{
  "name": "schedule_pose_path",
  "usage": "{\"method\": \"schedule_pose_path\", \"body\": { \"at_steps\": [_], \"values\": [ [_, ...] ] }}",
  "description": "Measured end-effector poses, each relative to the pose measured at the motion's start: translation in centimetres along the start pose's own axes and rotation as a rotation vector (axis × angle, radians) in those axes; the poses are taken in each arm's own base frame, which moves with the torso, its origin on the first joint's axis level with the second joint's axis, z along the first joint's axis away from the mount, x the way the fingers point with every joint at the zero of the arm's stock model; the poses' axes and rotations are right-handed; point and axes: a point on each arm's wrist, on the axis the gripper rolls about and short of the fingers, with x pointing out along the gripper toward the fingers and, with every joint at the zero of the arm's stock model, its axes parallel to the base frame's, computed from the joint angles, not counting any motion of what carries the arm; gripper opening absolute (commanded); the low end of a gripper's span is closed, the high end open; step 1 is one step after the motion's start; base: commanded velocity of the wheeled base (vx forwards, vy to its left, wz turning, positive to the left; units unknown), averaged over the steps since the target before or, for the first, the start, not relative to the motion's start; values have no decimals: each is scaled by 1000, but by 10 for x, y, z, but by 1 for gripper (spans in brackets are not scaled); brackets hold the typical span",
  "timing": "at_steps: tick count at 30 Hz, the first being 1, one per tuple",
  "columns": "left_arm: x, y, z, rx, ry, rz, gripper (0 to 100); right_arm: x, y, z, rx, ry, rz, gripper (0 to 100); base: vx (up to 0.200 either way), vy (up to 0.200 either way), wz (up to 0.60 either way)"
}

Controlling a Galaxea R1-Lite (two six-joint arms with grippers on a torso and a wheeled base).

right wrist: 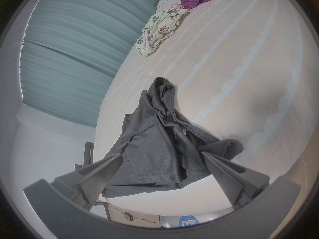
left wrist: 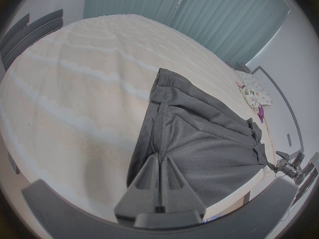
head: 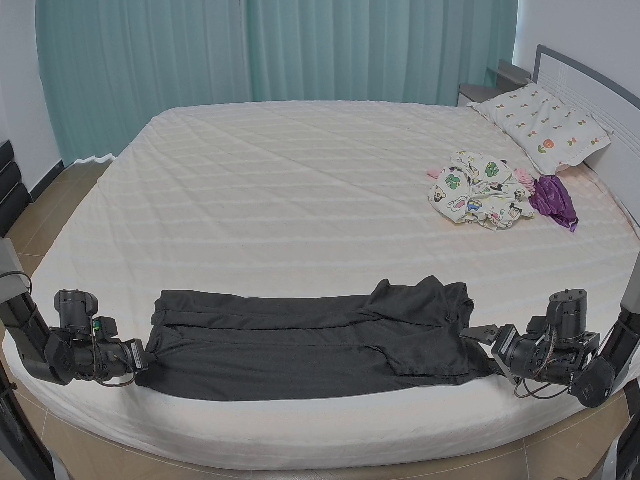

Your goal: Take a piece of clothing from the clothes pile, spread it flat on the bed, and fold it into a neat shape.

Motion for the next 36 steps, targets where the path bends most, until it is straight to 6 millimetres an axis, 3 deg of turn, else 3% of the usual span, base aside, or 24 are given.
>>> {"method": "schedule_pose_path", "body": {
  "at_steps": [11, 12, 20, 26, 32, 36],
  "values": [
    [-5, 3, -5, -13, 7, 11, 0, 0, 0, 0, 1, 2, 1, 100, 0, 0, 0],
    [-6, 3, -5, -14, 6, 11, 100, 0, 0, 0, 1, 2, 1, 100, 0, 0, 0],
    [-6, 1, 4, -29, -27, 5, 100, 0, 0, 0, 3, 2, 0, 100, 0, 0, 0],
    [-8, -6, 30, -151, -119, -16, 100, 0, 0, 0, 3, 2, 0, 100, 0, 0, 0],
    [-7, -26, 65, -288, -198, -21, 100, 0, 0, 0, 2, 2, -1, 100, 0, 0, 0],
    [-4, -47, 74, -337, -196, -54, 100, 1, -1, 0, 2, 4, -2, 100, 0, 0, 0]
  ]
}}
